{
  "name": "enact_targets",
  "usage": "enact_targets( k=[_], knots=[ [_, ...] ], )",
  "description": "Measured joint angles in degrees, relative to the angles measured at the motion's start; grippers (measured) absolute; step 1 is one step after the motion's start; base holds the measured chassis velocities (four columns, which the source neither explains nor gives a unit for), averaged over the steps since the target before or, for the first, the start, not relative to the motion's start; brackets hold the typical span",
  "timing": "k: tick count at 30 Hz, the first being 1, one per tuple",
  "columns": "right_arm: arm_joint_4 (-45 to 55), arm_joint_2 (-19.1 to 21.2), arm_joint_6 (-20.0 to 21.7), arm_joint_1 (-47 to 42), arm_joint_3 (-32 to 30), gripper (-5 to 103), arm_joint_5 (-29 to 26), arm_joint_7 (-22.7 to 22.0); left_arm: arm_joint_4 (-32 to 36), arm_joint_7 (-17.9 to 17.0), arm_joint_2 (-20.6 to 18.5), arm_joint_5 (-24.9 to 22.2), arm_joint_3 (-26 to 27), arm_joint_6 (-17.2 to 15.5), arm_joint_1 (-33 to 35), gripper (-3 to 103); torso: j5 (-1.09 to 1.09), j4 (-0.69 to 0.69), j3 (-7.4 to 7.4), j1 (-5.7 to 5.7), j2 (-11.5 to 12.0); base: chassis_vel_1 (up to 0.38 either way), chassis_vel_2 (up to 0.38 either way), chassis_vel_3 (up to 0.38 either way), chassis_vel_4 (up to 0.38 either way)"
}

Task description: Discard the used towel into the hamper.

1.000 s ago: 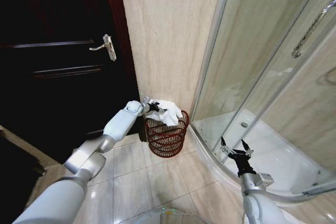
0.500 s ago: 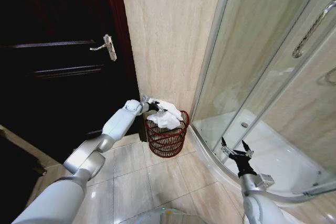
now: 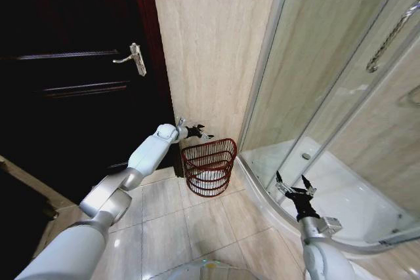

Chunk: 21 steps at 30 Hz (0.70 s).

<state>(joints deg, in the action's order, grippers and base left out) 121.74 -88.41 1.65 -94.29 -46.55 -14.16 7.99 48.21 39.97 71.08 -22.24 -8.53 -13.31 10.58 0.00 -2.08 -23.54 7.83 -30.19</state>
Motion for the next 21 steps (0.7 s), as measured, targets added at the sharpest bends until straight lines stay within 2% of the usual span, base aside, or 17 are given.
enact_targets(
  k=[7,19,21],
  knots=[
    [0.17,-0.05,0.02,-0.10,-0.05,100,-0.23,0.04,1.10,0.20,-0.59,0.07,0.01,-1.39,-0.02,100,0.00,-0.01,0.00,0.00,0.00,0.000,0.000,0.000,0.000],
    [0.70,-0.07,0.09,-0.27,-0.19,100,-0.45,0.05,1.87,-0.55,-0.67,0.06,0.42,-1.88,0.43,100,0.00,-0.01,0.00,0.00,0.00,0.000,0.000,0.000,0.000],
    [0.99,-0.18,0.09,-0.30,-0.19,100,-0.49,0.05,4.34,-6.03,-0.80,0.02,1.65,-1.83,2.49,100,0.01,0.00,0.00,0.00,0.00,0.000,0.000,0.000,0.000]
  ],
)
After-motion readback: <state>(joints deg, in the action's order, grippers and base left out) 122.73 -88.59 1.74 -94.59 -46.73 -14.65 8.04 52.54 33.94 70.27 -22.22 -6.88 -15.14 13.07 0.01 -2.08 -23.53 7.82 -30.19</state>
